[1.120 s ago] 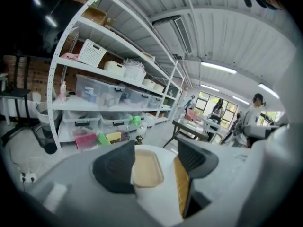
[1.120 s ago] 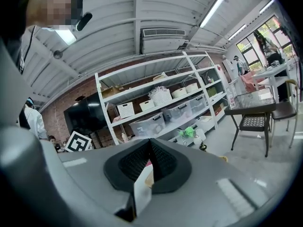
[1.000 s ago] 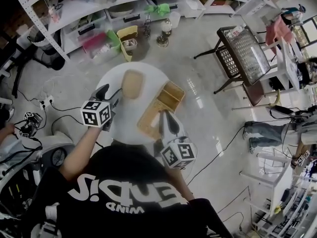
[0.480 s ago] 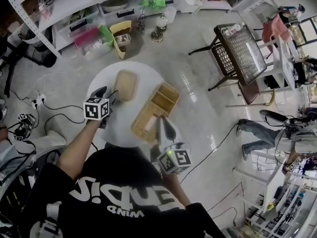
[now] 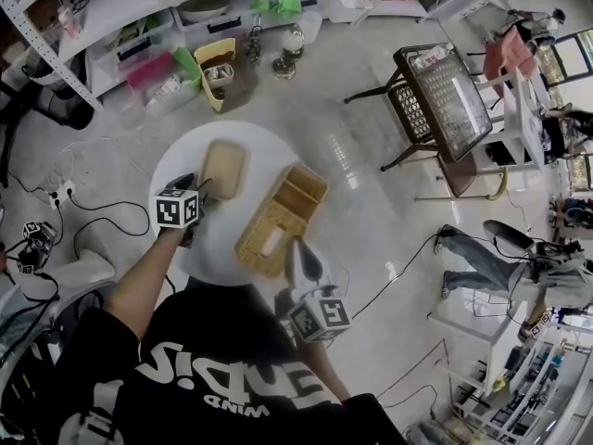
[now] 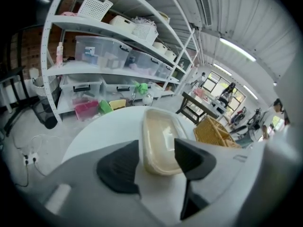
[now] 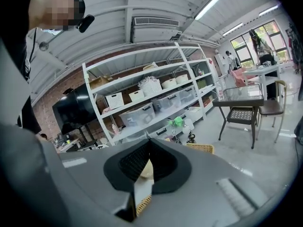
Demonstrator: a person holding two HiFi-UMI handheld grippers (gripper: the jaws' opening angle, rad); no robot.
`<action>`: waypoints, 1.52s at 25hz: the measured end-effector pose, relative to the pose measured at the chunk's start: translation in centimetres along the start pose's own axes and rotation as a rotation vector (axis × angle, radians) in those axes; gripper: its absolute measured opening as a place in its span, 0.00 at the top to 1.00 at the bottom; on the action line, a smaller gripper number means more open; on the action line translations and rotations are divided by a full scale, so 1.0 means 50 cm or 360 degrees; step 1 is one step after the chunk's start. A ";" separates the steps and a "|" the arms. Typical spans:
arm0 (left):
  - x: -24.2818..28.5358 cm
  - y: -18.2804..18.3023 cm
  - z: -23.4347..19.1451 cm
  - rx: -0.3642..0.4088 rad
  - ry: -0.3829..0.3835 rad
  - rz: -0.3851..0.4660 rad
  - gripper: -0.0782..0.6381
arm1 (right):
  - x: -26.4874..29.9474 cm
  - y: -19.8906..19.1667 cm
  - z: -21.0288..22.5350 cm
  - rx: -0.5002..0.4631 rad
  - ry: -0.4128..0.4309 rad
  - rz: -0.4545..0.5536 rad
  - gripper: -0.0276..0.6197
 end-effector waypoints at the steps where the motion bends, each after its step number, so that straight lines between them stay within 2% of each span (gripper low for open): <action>1: 0.006 -0.002 -0.002 -0.0007 -0.0003 -0.0007 0.56 | 0.000 -0.001 0.004 0.0007 -0.0004 -0.0001 0.96; 14: 0.035 -0.017 -0.006 -0.0105 -0.0075 -0.0037 0.64 | 0.014 -0.020 0.018 0.0034 -0.0049 -0.0089 0.96; 24: 0.018 -0.005 0.010 -0.0028 -0.0026 -0.0013 0.66 | 0.012 -0.023 0.007 0.0006 -0.0008 -0.0071 0.96; 31: 0.005 -0.006 0.021 -0.0031 -0.0023 0.0014 0.70 | -0.002 -0.024 0.004 0.0042 0.0009 -0.0033 0.96; 35: -0.004 -0.001 0.028 -0.0043 -0.0025 0.0024 0.72 | -0.012 -0.028 0.008 -0.0016 -0.0025 -0.0070 0.96; 38: -0.013 -0.001 0.036 -0.0046 -0.0036 0.0029 0.74 | -0.018 -0.027 0.002 -0.0004 -0.0026 -0.0054 0.96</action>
Point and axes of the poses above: the fingertips, and each gripper's own axes: x forward along the fingers, z to its right, y out of its top, the point moved 5 cm from there along -x, backward along the fingers, and after that the axes turned 13 degrees about -z, right-handed, at the moved point
